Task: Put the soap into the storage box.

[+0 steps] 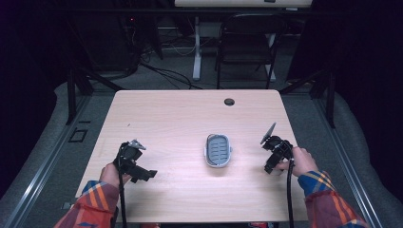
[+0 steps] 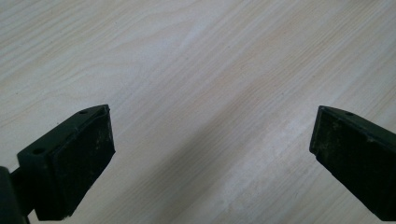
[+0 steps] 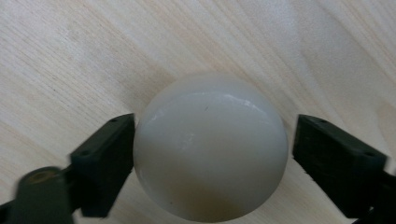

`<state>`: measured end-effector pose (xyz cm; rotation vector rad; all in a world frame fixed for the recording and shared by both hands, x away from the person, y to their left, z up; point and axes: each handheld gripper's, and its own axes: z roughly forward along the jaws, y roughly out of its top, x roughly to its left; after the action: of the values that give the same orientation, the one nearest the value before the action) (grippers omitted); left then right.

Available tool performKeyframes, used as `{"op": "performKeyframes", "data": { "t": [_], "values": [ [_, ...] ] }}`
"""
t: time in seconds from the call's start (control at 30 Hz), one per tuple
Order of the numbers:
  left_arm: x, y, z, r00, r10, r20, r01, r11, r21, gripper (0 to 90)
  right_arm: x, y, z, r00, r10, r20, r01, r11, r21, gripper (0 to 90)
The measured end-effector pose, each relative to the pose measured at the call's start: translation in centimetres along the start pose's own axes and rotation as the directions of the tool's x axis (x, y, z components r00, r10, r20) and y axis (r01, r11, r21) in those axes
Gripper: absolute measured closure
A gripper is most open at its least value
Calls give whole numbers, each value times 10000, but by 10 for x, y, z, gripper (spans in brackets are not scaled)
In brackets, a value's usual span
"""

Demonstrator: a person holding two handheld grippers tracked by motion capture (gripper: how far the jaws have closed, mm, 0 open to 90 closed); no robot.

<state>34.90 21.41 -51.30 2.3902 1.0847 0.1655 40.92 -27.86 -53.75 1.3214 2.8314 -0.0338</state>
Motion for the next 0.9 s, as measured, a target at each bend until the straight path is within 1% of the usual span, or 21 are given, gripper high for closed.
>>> {"op": "performKeyframes", "data": {
  "t": [0.03, 0.07, 0.13, 0.2, 0.3, 0.5, 0.53, 0.6, 0.63, 0.67, 0.7, 0.73, 0.77, 0.8, 0.83, 0.87, 0.9],
  "values": [
    [0, 0, 0, 10000, 1, 1, -1, 10000, -8, 0, 0, 0, 0, 10000, -9, 37, 9, 10000, 80, 160],
    [0, 0, 0, 10000, -4, 0, 4, 10000, -2, 0, 0, 0, 1, 10000, 4, -25, -4, 10000, 83, 184],
    [0, 0, 0, 10000, -10, 12, 10, 10000, 10, 0, 0, 0, 3, 10000, 44, -86, -43, 10000, 60, 189],
    [0, 0, 1, 10000, 3, 33, -3, 10000, 23, 0, 0, 1, 3, 9998, -17, -215, 18, 10000, 43, 241],
    [0, 0, 1, 10000, 8, 35, -9, 10000, 65, 0, 0, 1, 3, 9997, -80, -209, 82, 9999, 68, 242],
    [0, 0, 1, 10000, 40, 5, -40, 10000, 48, 0, 0, 1, 3, 9999, -26, -157, 26, 10000, 17, 245],
    [0, 0, 1, 10000, 24, 20, -24, 10000, 60, 0, 1, 1, 3, 9999, -24, -170, 22, 10000, -77, 245],
    [0, 0, 1, 10000, 32, 15, -32, 10000, 60, 0, 1, 1, 3, 9999, -17, -120, 16, 10000, -97, 245],
    [0, 0, 1, 10000, 40, 24, -40, 10000, 63, 0, 2, 0, 4, 9997, 168, -148, -171, 9995, -255, 245],
    [0, 0, 1, 10000, 41, 11, -41, 10000, 48, 0, 1, 0, 2, 9998, 102, -168, -105, 9997, -202, 246],
    [0, 0, 1, 10000, 41, 4, -41, 10000, 42, 0, 2, -1, 2, 9996, 212, -194, -220, 9989, -410, 246],
    [0, 0, 1, 10000, 44, 2, -44, 10000, 47, 0, 2, -1, 0, 9997, 192, -180, -199, 9990, -396, 246],
    [0, 0, 1, 10000, 42, -1, -42, 10000, 43, 0, 0, 0, -3, 10000, -35, -69, 34, 9998, -175, 246],
    [0, 0, 1, 10000, 30, -11, -30, 10000, 31, 0, 2, -1, -3, 9997, 197, -156, -204, 9987, -462, 246],
    [0, 0, 1, 10000, 56, -11, -56, 10000, 53, 0, 1, -1, -4, 9998, 113, -145, -119, 9991, -403, 246],
    [0, 0, 1, 10000, 63, -7, -63, 10000, 50, 0, 1, 0, -6, 9999, -48, -97, 46, 9998, -207, 246],
    [0, 0, 1, 10000, 62, -1, -62, 10000, 41, 0, 1, 0, -7, 10000, -84, -36, 83, 9998, -159, 246]
  ]
}}
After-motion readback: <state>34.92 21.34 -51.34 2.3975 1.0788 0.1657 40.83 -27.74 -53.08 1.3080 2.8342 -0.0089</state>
